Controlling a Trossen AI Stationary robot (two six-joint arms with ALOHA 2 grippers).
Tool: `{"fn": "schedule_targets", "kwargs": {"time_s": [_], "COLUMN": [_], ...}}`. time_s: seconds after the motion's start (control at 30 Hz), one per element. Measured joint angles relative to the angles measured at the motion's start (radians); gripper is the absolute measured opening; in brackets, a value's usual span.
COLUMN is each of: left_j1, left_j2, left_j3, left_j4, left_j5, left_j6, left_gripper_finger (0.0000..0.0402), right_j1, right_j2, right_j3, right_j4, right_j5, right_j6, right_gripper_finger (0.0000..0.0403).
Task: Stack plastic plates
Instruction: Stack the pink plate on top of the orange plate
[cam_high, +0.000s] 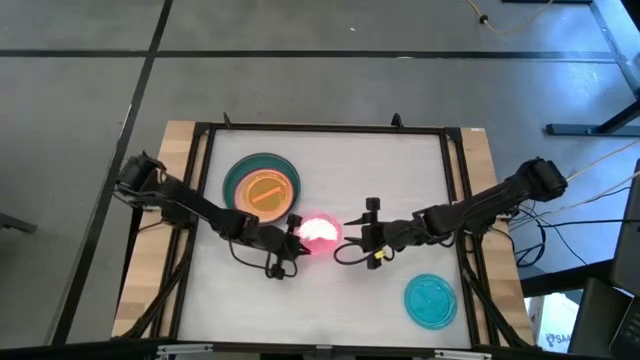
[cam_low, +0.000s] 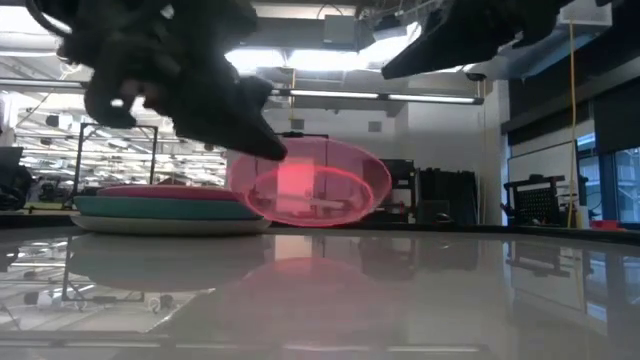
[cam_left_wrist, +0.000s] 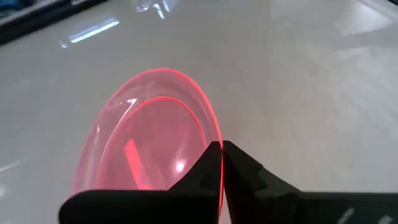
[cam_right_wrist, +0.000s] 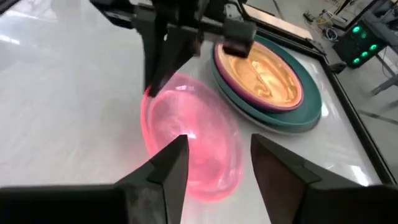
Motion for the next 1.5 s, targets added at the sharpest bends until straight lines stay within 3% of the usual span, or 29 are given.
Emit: {"fn": "schedule_targets", "kwargs": {"time_s": [0.2, 0.63, 0.77, 1.03, 1.37, 1.5], "left_j1": [-0.049, -0.066, -0.066, -0.034, 0.033, 0.042], "left_j2": [-0.117, -0.399, -0.454, -0.482, -0.477, -0.477], "left_j3": [-0.012, -0.228, -0.240, -0.240, -0.240, -0.240], "left_j4": [-0.117, -0.128, -0.247, -0.460, -0.555, -0.557], "left_j5": [-0.145, -0.292, -0.325, -0.431, -0.393, -0.392], "left_j6": [-0.016, -0.158, -0.230, -0.375, -0.500, -0.522], "left_gripper_finger": [0.0000, 0.0000, 0.0000, 0.0000, 0.0001, 0.0030], "right_j1": [0.000, -0.001, -0.001, -0.001, -0.003, -0.004], "right_j2": [-0.012, -0.012, -0.012, -0.012, 0.050, 0.057], "right_j3": [0.000, 0.000, 0.000, 0.000, -0.002, -0.002], "right_j4": [-0.053, -0.056, -0.052, -0.057, -0.030, -0.020], "right_j5": [0.018, 0.027, 0.028, 0.026, 0.029, 0.033], "right_j6": [0.028, 0.033, 0.033, 0.033, 0.034, 0.033], "right_gripper_finger": [0.0166, 0.0166, 0.0166, 0.0166, 0.0166, 0.0166]}}
